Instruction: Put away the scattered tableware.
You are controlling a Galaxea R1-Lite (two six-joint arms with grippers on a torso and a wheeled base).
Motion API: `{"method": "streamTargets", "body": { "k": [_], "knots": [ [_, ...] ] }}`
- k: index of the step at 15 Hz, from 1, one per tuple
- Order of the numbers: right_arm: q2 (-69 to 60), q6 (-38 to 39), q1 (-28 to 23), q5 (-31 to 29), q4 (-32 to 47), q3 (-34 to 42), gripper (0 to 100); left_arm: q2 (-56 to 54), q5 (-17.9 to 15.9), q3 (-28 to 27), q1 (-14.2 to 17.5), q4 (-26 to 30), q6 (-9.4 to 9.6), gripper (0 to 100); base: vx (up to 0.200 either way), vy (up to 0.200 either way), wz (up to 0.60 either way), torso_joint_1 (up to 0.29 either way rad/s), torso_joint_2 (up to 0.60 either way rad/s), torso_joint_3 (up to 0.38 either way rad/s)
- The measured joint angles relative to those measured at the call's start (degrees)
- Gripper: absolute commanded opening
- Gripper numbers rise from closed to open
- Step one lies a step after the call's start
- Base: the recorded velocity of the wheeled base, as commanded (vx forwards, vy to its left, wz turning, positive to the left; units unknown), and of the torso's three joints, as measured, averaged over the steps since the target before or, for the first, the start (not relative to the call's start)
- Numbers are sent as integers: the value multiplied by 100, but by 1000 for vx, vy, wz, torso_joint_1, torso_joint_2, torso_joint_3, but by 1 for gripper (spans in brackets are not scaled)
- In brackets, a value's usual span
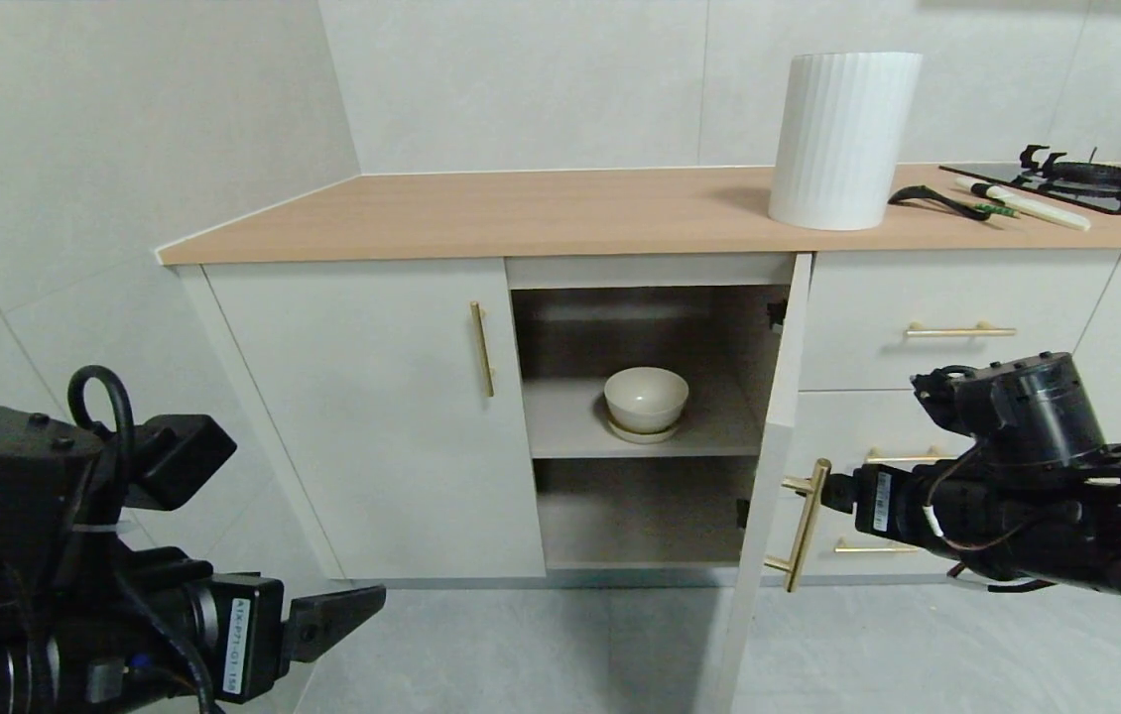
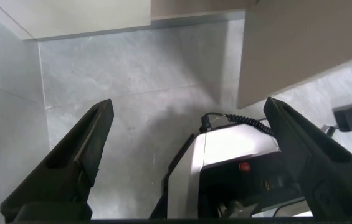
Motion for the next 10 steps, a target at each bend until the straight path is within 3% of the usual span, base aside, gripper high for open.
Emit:
{"method": "streamTargets", "body": {
  "k": [5,8,10],
  "knots": [
    [808,-276,63,-28,-87,-880,100,-16,11,0,5,2,6,100,0,0,0,0,0,0],
    [1091,-235,-48,-44,-98,-998,100,-2,16,0,9,2,9,100,0,0,0,0,0,0],
    [1241,-172,-102,-57,-545,-1028,100,6,13,0,5,-1,9,100,0,0,0,0,0,0]
  ]
}}
